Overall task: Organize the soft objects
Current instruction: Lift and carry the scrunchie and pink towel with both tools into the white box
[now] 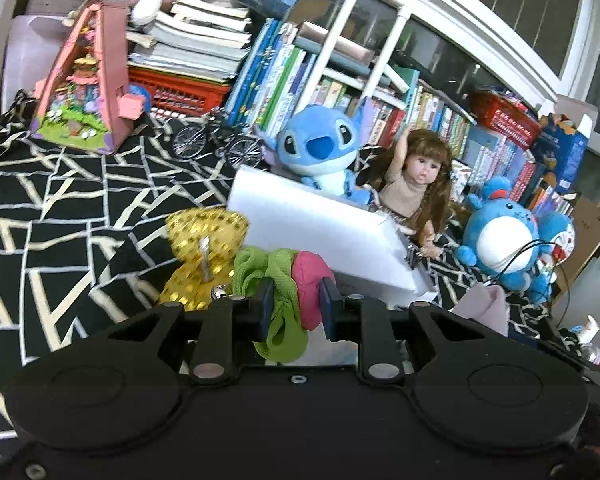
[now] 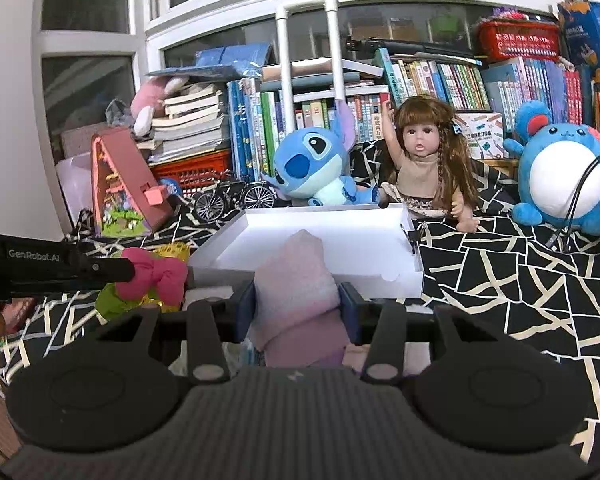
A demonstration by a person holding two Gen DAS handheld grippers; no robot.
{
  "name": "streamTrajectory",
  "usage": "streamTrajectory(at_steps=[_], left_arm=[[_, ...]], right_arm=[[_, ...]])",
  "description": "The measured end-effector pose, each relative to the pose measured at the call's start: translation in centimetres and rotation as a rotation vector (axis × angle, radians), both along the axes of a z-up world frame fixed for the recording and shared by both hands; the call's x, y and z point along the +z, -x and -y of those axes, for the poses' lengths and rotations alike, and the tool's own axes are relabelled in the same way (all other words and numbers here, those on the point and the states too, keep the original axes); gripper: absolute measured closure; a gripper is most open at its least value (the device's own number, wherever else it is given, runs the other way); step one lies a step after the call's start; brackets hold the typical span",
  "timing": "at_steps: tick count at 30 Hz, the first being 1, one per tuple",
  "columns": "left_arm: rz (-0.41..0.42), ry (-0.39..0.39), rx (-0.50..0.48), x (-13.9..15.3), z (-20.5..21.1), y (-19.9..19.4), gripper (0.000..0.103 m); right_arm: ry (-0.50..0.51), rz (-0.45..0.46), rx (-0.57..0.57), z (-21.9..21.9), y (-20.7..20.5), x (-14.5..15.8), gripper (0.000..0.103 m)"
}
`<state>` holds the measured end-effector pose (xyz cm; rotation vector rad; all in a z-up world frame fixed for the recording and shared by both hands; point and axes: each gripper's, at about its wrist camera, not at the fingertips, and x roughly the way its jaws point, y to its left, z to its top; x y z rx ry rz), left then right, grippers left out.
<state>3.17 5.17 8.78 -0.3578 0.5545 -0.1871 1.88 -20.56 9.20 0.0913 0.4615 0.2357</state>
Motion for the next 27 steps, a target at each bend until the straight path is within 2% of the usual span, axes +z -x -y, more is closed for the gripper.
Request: streamTrajectory(at_steps=[9, 14, 20, 27], left_arm=[[-0.015, 0.064, -0.078, 3.4, 0.6, -3.8, 0.08], [-0.04, 0.069, -0.108, 4.8, 1.6, -6.8, 0.08], [-0.098, 0.105, -0.142, 4.9, 3.1, -10.9, 0.08], [-0.142, 0.113, -0.132, 3.6, 5.1, -15.4, 0.08]], right_arm=[[-0.095, -0.082, -0.035, 2.3, -4.0, 2.2, 0.054], [-0.129, -0.127, -0.051, 3.5, -7.1, 3.5, 0.054], [-0.154, -0.164, -0.068, 4.2, -10.4, 4.6, 0.054], [-0.125, -0.212, -0.082, 3.8, -14.7, 4.3, 0.054]])
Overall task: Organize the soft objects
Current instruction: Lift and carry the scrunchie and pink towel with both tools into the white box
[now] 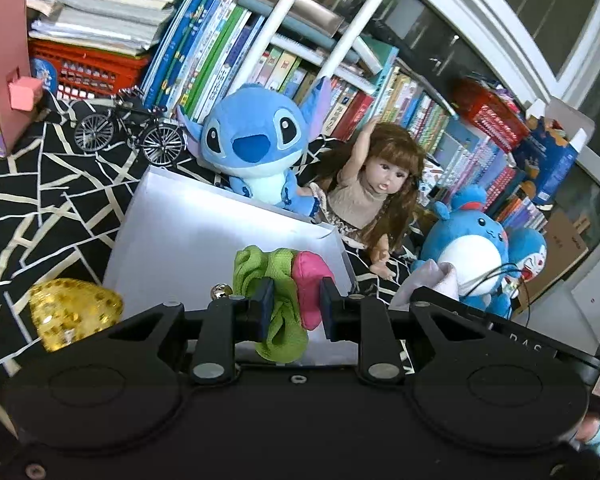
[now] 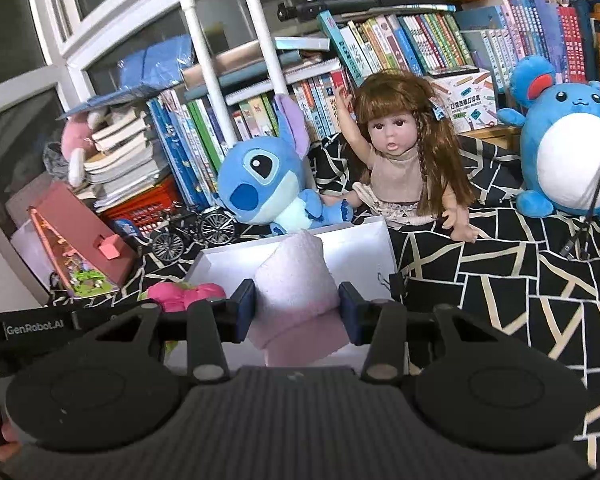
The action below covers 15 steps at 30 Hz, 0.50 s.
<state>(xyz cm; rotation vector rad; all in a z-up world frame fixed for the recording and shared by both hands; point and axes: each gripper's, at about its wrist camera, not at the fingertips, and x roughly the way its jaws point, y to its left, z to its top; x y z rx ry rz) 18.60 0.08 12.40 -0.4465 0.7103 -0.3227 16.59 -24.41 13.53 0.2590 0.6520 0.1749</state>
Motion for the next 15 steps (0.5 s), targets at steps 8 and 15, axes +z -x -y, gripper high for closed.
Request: streamTrajectory(at_steps=[8, 15], left_arm=[[-0.105, 0.077, 0.046, -4.1, 0.0, -5.3, 0.08], [-0.133, 0.041, 0.051, -6.6, 0.5, -6.6, 0.08]], right_arm=[[0.061, -0.07, -0.004, -1.6, -4.1, -3.1, 0.053], [0.088, -0.142, -0.016, -2.4, -6.1, -6.0, 0.053]])
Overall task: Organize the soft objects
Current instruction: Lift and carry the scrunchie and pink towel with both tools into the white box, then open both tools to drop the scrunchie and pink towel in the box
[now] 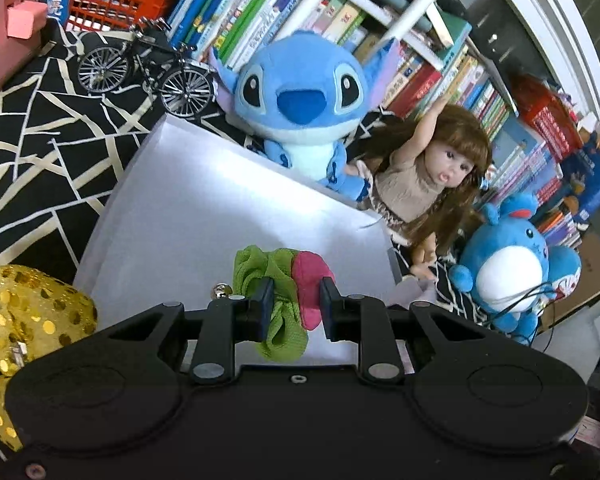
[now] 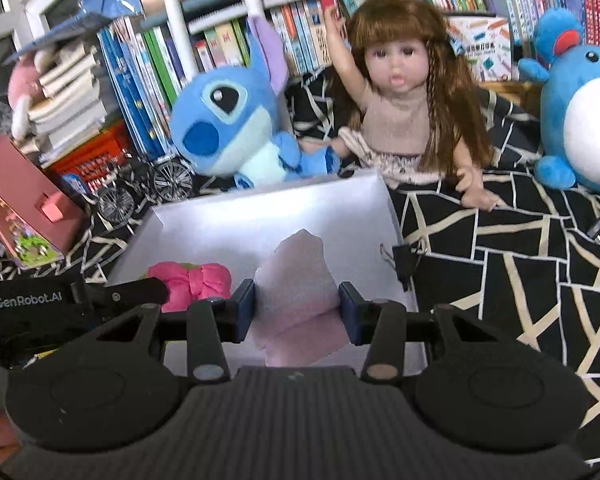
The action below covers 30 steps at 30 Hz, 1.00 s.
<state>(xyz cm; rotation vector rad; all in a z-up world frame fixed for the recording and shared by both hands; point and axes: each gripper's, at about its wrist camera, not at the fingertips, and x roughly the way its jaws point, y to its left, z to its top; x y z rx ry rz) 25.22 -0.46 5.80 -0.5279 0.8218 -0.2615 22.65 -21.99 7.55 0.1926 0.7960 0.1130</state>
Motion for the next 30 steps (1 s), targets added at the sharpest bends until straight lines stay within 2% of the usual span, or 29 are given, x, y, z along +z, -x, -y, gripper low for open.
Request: streamTrajectory(at_steps=[14, 24, 28, 30], left_arm=[[-0.038, -0.02, -0.026, -2.3, 0.3, -0.8, 0.08], [-0.045, -0.006, -0.028, -3.3, 0.2, -1.0, 0.08], [-0.041, -0.029, -0.039, -2.9, 0.1, -0.8, 0.075], [-0.037, -0.051, -0.034, -2.4, -0.1, -0.6, 0.071]], right_arm=[[0.048, -0.074, 0.007, -0.7, -1.2, -2.8, 0.053], [0.053, -0.081, 0.018, -1.0, -1.5, -3.3, 0.052], [0.037, -0.071, 0.027, -0.8, -1.3, -3.1, 0.048], [0.031, -0.067, 0.041, -0.7, -1.1, -2.8, 0.041]])
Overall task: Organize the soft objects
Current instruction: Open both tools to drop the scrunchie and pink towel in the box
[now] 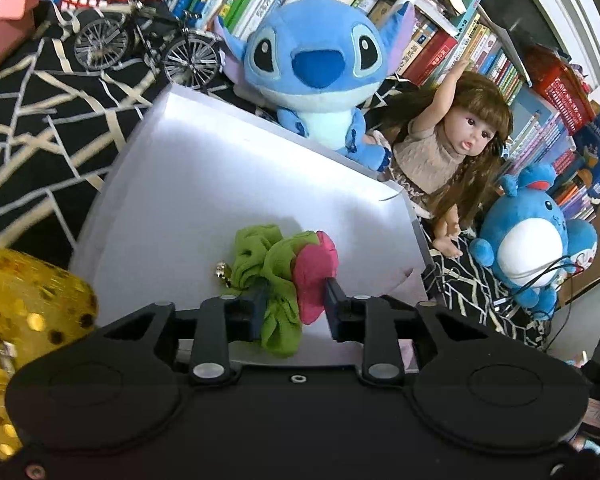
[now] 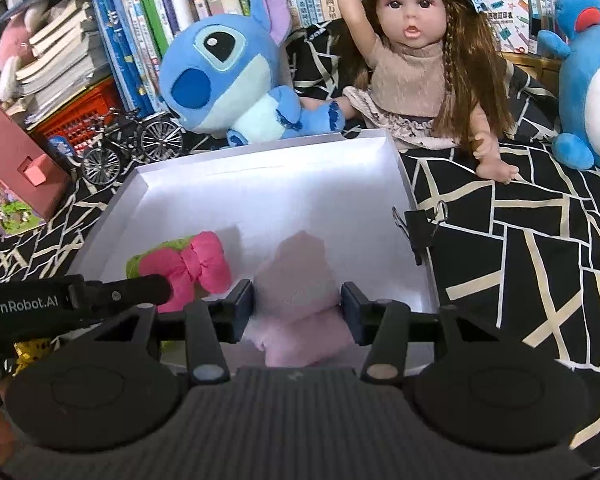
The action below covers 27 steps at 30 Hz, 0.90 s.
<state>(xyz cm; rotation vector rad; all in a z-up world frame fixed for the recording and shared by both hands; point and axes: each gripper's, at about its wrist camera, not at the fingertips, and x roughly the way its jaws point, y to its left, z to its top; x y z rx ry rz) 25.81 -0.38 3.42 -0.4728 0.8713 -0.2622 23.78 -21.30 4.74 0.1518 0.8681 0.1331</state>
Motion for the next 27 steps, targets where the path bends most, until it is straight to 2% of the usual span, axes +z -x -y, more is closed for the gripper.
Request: streamTrajectory(at_steps=[2, 6, 13, 17, 20, 23, 27], left_arm=[[0.017, -0.016, 0.001, 0.5, -0.3, 0.3, 0.07], [0.053, -0.034, -0.007, 1.6, -0.6, 1.2, 0.056], [0.124, -0.045, -0.032, 4.0, -0.9, 3.9, 0.041], [0.186, -0.048, -0.037, 5.5, -1.3, 6.3, 0.026], [0.236, -0.066, -0.03, 6.5, -1.6, 8.4, 0.023], [0.26, -0.078, -0.025, 6.8, -1.7, 10.1, 0.022], [0.292, -0.101, -0.026, 6.8, -1.7, 12.1, 0.02]], right_arm=[[-0.002, 0.01, 0.009, 0.1, 0.2, 0.4, 0.037], [-0.005, 0.035, 0.02, 0.1, 0.8, 1.5, 0.031], [-0.016, 0.094, 0.049, 0.1, 2.8, 3.3, 0.019], [-0.011, 0.14, 0.066, 0.3, 4.6, 4.2, 0.015], [-0.006, 0.172, 0.084, 0.5, 6.1, 4.8, 0.013], [0.005, 0.211, 0.101, 0.6, 7.8, 5.2, 0.007], [0.017, 0.266, 0.117, 0.6, 10.0, 5.8, 0.004]])
